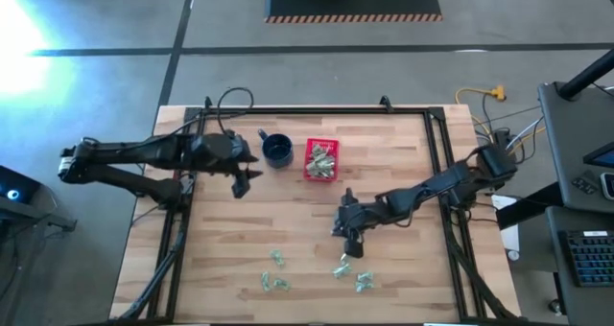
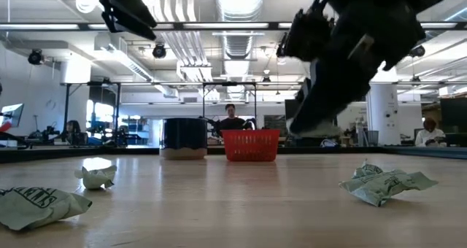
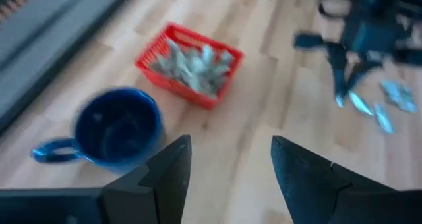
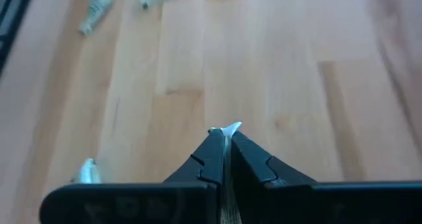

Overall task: Pick and place Stevia / Truvia into bins
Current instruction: Put the stevia packet into the basket

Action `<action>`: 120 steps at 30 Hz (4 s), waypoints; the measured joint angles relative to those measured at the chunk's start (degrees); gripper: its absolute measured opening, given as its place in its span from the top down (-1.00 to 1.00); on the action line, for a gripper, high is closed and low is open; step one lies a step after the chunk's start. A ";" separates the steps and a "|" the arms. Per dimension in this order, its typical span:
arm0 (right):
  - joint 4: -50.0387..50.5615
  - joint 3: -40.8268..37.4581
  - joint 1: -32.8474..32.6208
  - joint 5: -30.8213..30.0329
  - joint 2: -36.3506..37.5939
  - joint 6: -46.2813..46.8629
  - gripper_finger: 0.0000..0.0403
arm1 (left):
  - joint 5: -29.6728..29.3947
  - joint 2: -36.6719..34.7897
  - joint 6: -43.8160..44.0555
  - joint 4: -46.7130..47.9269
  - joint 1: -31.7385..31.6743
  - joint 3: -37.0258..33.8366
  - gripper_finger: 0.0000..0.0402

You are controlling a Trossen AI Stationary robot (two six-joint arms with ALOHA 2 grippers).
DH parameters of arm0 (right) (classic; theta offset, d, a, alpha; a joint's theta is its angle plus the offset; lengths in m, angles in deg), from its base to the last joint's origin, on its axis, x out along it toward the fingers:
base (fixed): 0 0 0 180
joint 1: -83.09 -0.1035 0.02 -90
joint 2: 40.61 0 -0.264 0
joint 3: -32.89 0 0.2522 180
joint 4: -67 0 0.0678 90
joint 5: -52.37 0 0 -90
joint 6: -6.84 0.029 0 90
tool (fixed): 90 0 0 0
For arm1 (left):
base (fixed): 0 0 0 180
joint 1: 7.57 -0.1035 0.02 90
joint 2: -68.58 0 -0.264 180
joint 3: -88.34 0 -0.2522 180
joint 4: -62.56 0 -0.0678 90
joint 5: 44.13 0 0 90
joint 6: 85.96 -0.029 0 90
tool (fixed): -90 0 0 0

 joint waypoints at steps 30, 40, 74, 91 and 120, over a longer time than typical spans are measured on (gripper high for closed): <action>-4.87 0.15 26.84 -19.70 7.84 -11.16 0.94 | 2.49 7.56 16.17 -18.43 15.65 -11.98 0.04; -12.06 0.22 32.37 -2.43 1.95 -10.61 0.94 | 2.43 12.83 20.98 -21.75 18.23 -12.02 0.04; 13.55 11.98 33.44 18.18 2.42 -22.65 0.27 | 11.65 22.08 8.04 -21.54 22.19 -12.77 0.04; 35.37 8.50 28.11 23.43 18.09 -21.40 0.35 | 14.59 34.65 -12.82 -32.96 24.20 -12.31 0.04; 41.73 -0.07 16.82 11.89 43.40 -0.03 0.46 | 15.78 39.65 -13.98 -33.46 24.03 -12.35 0.86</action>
